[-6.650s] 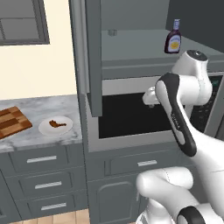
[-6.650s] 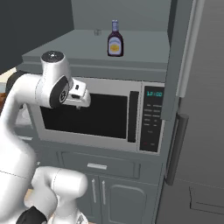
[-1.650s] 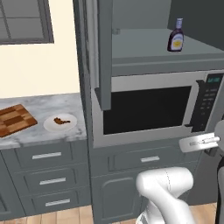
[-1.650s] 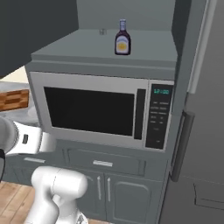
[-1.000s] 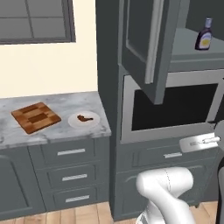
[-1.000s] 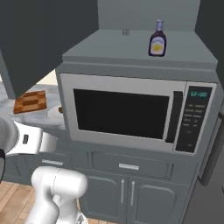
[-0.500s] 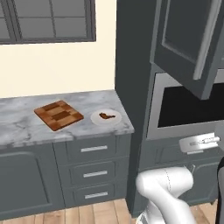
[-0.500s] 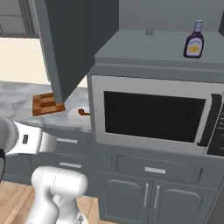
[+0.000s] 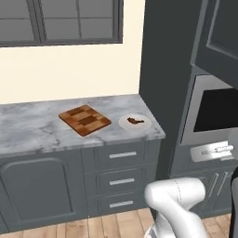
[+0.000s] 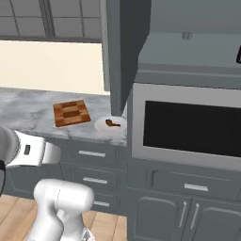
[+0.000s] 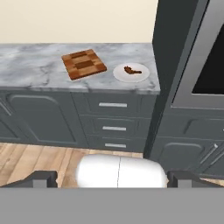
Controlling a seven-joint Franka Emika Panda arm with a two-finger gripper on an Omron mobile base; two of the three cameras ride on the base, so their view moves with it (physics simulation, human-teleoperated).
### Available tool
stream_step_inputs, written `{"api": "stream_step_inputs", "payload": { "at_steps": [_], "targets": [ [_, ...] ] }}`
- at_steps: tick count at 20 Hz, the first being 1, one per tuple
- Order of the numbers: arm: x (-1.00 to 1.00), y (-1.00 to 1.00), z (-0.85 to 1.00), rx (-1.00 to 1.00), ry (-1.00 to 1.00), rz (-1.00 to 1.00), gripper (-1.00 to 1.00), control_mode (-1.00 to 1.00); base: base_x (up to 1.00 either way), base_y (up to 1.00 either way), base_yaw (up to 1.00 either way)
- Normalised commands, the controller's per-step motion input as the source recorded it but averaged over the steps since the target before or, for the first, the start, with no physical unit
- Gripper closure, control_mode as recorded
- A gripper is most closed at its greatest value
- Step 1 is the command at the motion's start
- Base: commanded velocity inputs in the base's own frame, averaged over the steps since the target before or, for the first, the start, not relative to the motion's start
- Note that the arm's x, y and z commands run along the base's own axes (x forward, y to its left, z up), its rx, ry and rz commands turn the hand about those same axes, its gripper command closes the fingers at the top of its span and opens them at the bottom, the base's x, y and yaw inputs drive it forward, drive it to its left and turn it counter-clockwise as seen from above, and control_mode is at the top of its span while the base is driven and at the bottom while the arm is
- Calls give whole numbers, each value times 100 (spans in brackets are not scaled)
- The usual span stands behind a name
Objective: Pick the chicken drumstick from the plate and place it on the cutting board. Then pick the condiment bottle from the cabinet and place it next to the cutting board.
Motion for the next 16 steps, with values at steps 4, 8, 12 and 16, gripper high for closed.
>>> {"api": "stream_step_inputs", "payload": {
  "at_steps": [4,8,12,16],
  "targets": [
    [0,0,0,0,0,0,-100,100,-1,56,0],
    [0,0,0,0,0,0,-100,100,0,50,0],
    [0,0,0,0,0,0,-100,100,14,34,0],
    [0,0,0,0,0,0,-100,100,38,15,0]
  ]
}}
